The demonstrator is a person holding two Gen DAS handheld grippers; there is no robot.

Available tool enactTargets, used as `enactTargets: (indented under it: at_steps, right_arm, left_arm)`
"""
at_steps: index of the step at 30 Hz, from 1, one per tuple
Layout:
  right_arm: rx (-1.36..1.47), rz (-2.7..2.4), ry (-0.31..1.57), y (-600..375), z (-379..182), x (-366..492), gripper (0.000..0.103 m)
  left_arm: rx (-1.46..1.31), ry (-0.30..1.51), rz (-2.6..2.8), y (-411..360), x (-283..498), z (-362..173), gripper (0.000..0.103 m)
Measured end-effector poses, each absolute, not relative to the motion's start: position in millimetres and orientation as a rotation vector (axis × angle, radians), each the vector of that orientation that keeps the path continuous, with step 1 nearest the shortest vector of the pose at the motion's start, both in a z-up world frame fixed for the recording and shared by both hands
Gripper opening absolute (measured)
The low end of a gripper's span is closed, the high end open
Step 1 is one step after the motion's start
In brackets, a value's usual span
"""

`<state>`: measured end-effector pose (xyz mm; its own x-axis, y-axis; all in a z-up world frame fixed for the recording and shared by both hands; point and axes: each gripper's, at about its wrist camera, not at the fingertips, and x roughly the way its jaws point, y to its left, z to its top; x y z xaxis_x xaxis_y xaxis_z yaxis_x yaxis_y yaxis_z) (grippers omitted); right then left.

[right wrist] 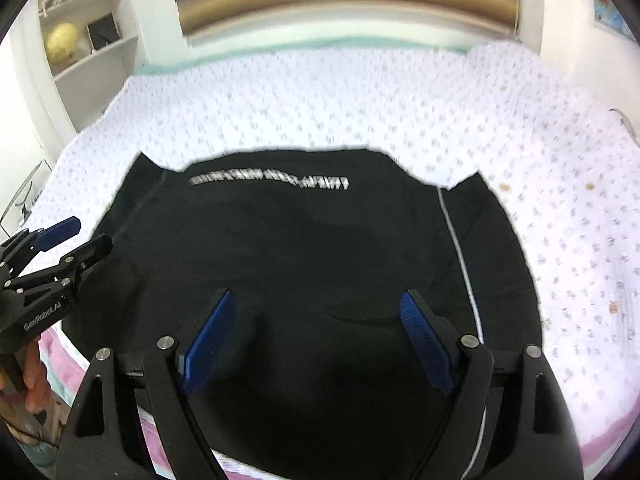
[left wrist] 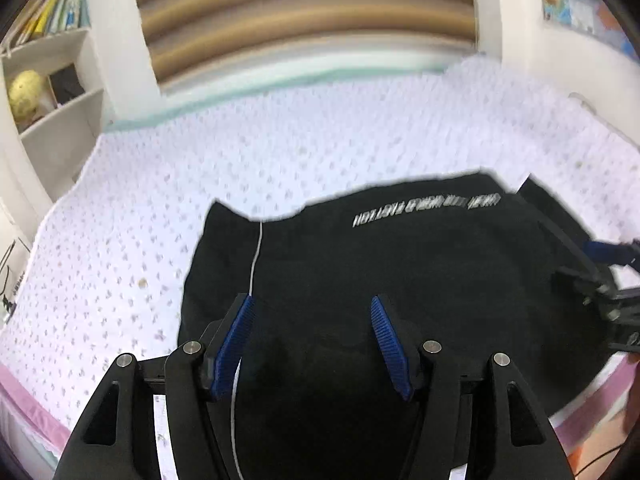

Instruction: Fold large clothes

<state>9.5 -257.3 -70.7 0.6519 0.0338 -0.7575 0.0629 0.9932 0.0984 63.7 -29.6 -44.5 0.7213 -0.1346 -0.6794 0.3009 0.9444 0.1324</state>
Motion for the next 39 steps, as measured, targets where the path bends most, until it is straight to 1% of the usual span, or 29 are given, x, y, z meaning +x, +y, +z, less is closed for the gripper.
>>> enactTargets:
  at_steps: [3, 11, 16, 27, 32, 39]
  right_arm:
    - [0.122, -0.03, 0.822, -248, -50, -3, 0.086]
    - [0.097, -0.051, 0.752, -225, -22, -24, 0.086]
    - [0.085, -0.043, 0.742, -218, -16, -28, 0.086]
    - [0.117, -0.022, 0.784, -217, -24, -25, 0.086]
    - [0.112, -0.024, 0.776, -216, -22, -27, 0.086]
    - [0.114, -0.044, 0.79, -222, -25, -25, 0.086]
  left_arm:
    - [0.232, 0.701, -0.233, -33, 54, -25, 0.067]
    - [0.258, 0.598, -0.199, -43, 12, -5, 0.067]
    - [0.251, 0.569, -0.187, -43, 5, 1, 0.067]
    - [0.257, 0.608, -0.191, -41, 5, -9, 0.067]
    - [0.3, 0.649, -0.173, -44, 12, -23, 0.067]
    - [0.269, 0.713, -0.235, -40, 22, -36, 0.067]
